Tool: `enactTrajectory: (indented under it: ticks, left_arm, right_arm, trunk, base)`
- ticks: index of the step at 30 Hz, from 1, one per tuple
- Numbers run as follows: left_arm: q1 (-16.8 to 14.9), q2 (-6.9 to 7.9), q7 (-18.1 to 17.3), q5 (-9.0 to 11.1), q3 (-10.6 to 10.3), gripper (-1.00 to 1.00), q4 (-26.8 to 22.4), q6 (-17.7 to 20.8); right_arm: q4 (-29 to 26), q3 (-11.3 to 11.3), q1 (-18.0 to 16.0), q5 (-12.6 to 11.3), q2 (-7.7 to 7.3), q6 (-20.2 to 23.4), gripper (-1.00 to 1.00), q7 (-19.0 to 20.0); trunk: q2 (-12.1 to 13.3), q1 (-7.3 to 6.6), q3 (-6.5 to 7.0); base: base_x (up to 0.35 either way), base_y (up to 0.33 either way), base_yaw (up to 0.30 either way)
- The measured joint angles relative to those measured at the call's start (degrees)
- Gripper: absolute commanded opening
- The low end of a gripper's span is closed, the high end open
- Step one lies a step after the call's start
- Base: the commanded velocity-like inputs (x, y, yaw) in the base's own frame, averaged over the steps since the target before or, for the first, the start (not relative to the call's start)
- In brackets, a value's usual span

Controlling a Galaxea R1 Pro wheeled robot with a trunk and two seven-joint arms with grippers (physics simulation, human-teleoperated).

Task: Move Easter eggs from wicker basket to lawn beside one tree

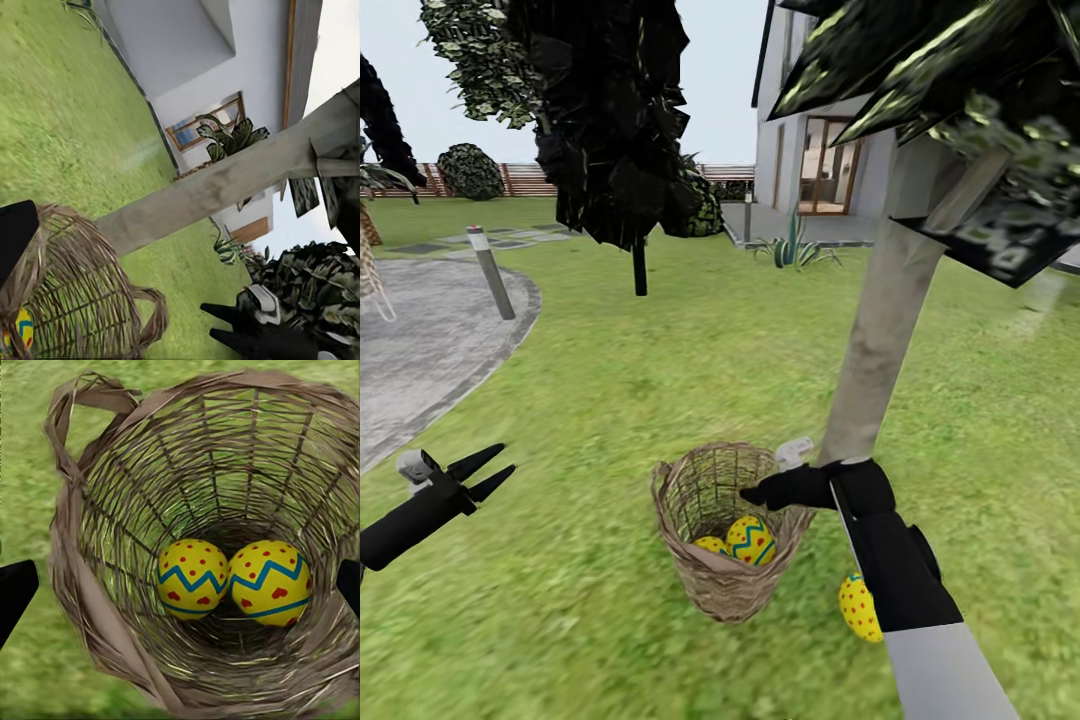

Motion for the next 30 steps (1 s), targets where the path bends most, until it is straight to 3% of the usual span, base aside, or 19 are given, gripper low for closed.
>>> enactTrajectory:
  ticks: [4, 6, 7, 8, 11, 23, 30]
  left_arm:
    - [0.0, 0.00, -0.2, 0.1, 0.1, 1.00, -0.1, -0.1]
    - [0.0, 0.01, -0.2, 0.1, 0.1, 1.00, 0.0, -0.1]
    - [0.0, 0.00, -0.1, 0.1, 0.1, 1.00, -0.1, -0.1]
    - [0.0, 0.00, -0.1, 0.1, 0.0, 1.00, -0.1, -0.1]
    - [0.0, 0.00, -0.1, 0.1, 0.0, 1.00, -0.1, -0.1]
    - [0.0, 0.00, -0.1, 0.1, 0.0, 1.00, -0.1, -0.1]
    - [0.0, 0.00, -0.1, 0.0, 0.1, 1.00, -0.1, -0.1]
  right_arm:
    - [1.4, 0.2, 0.0, 0.0, 0.36, 0.1, 1.00, -2.4]
    - [2.5, 0.2, -0.1, 0.0, 1.12, 0.1, 1.00, -6.1]
    - [3.8, 0.5, -0.1, -0.1, 1.85, 0.1, 1.00, -10.9]
    - [4.7, 1.3, -0.1, -0.3, 2.37, 0.1, 1.00, -14.2]
    - [7.2, 5.0, -0.4, -0.8, 3.10, 0.2, 1.00, -18.8]
    - [12.3, 6.2, -0.8, -0.5, 3.69, 0.2, 1.00, -19.7]
    - [16.9, 6.2, -0.9, -0.3, 3.53, 0.4, 1.00, -19.9]
  trunk:
    - [0.0, -0.01, 0.00]
    - [0.0, -0.01, 0.00]
    - [0.0, -0.02, 0.00]
    - [0.0, -0.03, 0.00]
    - [0.0, -0.04, 0.00]
    - [0.0, -0.04, 0.00]
    - [0.0, -0.01, 0.00]
  base:
    - [-0.016, 0.039, 0.000]
    - [0.067, 0.059, 0.000]
    - [0.196, 0.133, 0.000]
    - [0.227, 0.135, 0.000]
    - [0.273, 0.122, 0.000]
    - [0.293, 0.113, 0.000]
    - [0.042, 0.007, 0.000]
